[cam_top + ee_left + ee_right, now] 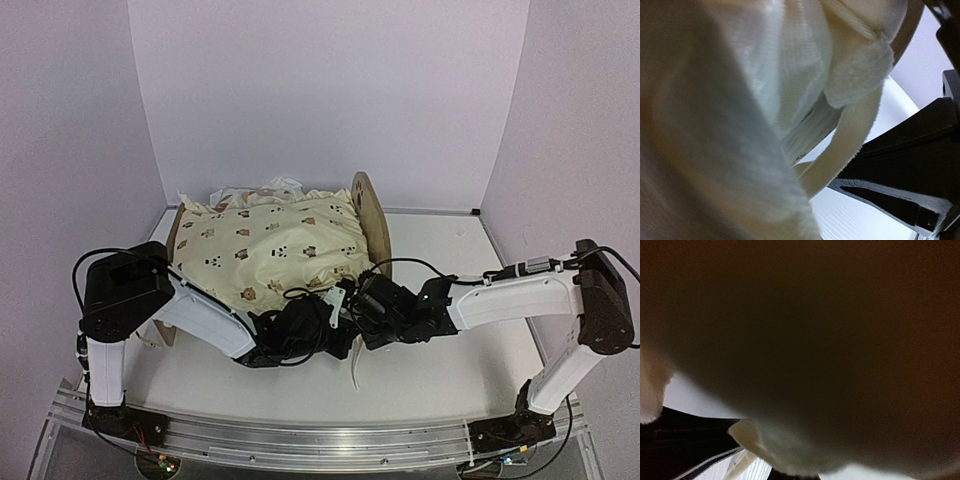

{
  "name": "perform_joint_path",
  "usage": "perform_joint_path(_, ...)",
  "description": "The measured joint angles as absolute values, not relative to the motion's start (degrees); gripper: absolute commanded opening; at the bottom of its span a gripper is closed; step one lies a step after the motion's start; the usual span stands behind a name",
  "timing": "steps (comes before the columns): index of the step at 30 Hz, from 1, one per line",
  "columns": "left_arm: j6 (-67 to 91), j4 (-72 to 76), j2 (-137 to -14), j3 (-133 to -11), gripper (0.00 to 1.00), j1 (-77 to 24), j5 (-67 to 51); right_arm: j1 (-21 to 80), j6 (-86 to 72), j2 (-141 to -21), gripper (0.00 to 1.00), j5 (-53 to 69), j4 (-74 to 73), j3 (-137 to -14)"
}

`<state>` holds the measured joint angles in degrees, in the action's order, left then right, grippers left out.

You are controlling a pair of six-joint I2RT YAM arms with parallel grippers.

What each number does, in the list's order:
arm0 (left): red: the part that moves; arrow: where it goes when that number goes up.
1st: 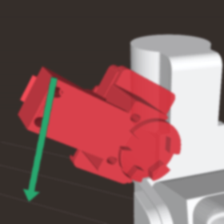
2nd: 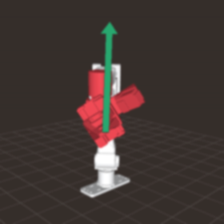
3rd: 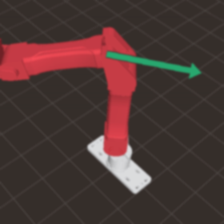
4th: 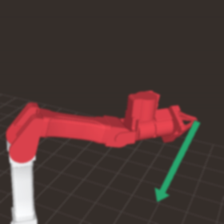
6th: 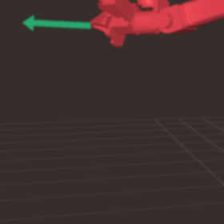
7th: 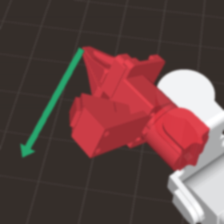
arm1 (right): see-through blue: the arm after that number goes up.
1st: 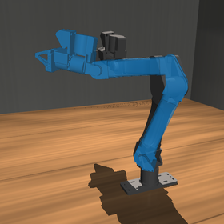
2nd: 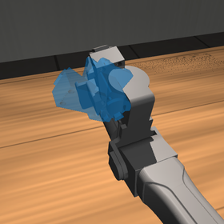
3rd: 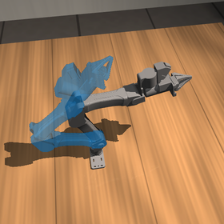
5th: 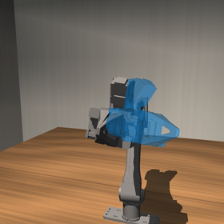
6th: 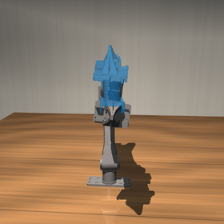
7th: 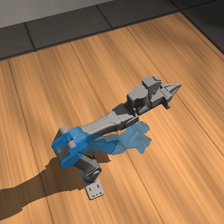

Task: Set up the pet bed

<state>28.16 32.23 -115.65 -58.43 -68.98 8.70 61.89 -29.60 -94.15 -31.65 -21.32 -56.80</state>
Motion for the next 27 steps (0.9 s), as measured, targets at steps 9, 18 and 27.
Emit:
perform_joint_path(9,28.8,29.2,-114.2,-58.4,0.04,-68.7,7.8,60.3,-24.3,-94.4,0.00,-29.7,-10.8,-52.4)
perform_joint_path(18,28.9,26.3,-112.6,-58.4,0.06,-68.7,5.5,59.4,-18.7,-94.4,0.00,-27.7,-0.4,-47.8)
perform_joint_path(27,28.4,25.5,-111.9,-58.4,0.20,-69.1,3.7,59.0,-16.3,-92.9,0.00,-24.0,9.4,-42.4)
